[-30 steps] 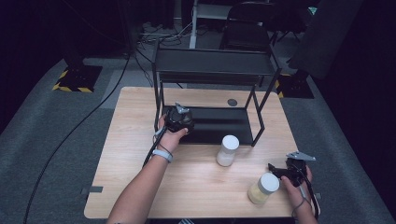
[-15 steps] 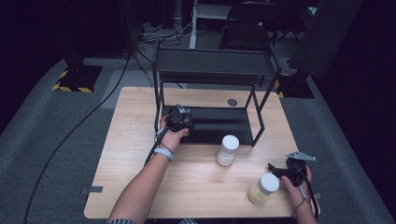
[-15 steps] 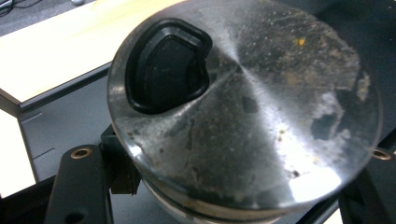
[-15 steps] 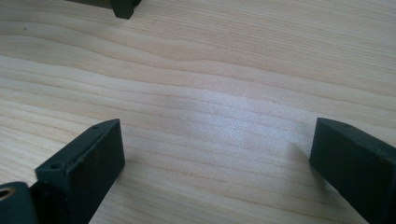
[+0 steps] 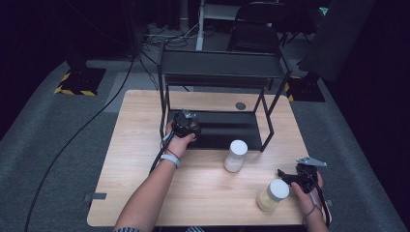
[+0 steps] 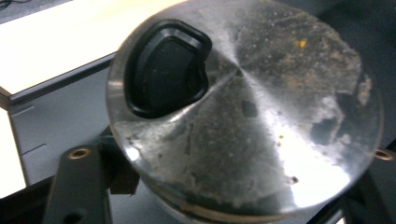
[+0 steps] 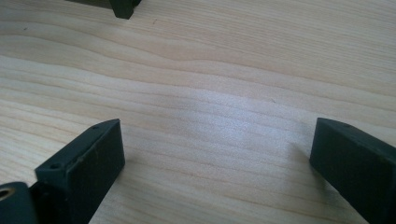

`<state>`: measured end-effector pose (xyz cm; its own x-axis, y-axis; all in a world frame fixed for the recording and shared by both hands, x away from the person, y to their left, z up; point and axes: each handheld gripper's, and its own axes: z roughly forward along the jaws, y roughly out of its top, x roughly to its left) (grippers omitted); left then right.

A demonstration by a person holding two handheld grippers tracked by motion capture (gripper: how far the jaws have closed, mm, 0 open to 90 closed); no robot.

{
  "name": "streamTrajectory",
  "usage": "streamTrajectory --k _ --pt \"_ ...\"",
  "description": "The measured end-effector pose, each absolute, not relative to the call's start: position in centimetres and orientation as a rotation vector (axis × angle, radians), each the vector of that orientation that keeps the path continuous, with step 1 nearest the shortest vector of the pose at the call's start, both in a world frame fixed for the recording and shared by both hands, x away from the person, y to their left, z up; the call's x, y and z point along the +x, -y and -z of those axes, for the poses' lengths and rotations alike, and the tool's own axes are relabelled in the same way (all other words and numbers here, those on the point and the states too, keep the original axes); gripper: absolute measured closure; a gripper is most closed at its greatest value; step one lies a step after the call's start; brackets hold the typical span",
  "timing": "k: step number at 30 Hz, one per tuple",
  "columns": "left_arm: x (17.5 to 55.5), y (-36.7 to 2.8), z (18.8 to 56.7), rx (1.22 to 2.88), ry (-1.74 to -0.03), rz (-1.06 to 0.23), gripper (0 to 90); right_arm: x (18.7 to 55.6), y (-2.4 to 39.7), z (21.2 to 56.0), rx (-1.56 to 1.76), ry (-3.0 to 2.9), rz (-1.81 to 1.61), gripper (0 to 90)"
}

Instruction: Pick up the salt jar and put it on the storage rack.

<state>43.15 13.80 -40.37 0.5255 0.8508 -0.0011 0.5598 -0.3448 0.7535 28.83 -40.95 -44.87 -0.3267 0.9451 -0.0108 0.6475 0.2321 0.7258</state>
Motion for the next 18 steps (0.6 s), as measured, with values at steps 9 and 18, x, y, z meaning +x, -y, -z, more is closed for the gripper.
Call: streamTrajectory --k 9,18 --pt "40.8 -15.1 39.7 1.938 -1.112 -0.523 8.8 28.8 41.0 44.9 1.459 -2.059 -0.876 2.5" --pt "37.9 -15.8 37.9 1.895 -1.054 -0.545 7.9 28.8 41.0 44.9 1.458 -2.059 -0.875 2.5"
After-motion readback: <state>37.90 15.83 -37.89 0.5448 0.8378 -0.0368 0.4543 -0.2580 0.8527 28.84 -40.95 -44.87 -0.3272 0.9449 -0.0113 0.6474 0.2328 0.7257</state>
